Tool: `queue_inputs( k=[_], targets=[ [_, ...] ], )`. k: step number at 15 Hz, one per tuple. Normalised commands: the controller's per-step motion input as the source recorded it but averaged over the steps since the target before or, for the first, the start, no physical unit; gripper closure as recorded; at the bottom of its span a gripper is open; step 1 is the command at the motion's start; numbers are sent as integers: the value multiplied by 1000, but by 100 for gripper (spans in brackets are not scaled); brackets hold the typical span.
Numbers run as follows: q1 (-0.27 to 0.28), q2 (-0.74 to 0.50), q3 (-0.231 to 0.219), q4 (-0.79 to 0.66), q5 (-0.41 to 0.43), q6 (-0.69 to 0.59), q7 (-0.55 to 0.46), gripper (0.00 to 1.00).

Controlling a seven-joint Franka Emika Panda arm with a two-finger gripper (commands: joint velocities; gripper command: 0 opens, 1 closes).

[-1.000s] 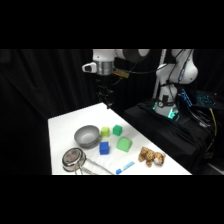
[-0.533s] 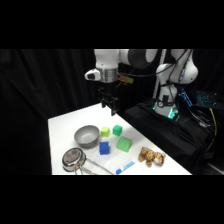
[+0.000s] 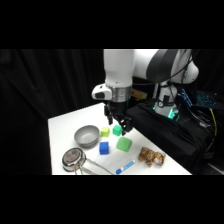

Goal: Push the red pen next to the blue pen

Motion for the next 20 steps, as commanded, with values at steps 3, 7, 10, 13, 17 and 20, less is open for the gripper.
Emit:
queue_inputs(
  k=[3, 7, 10, 13, 17, 20],
  targets=[
    [175, 342, 67, 351, -46, 62, 283, 0],
    [188, 324, 38, 328, -50, 44, 299, 0],
    [192, 279, 24, 307, -55, 20, 266, 0],
    [194, 236, 25, 286, -60, 3, 234, 0],
    [163, 198, 28, 235, -40, 9, 190, 0],
    [129, 165, 29, 185, -20, 49, 159, 0]
  ],
)
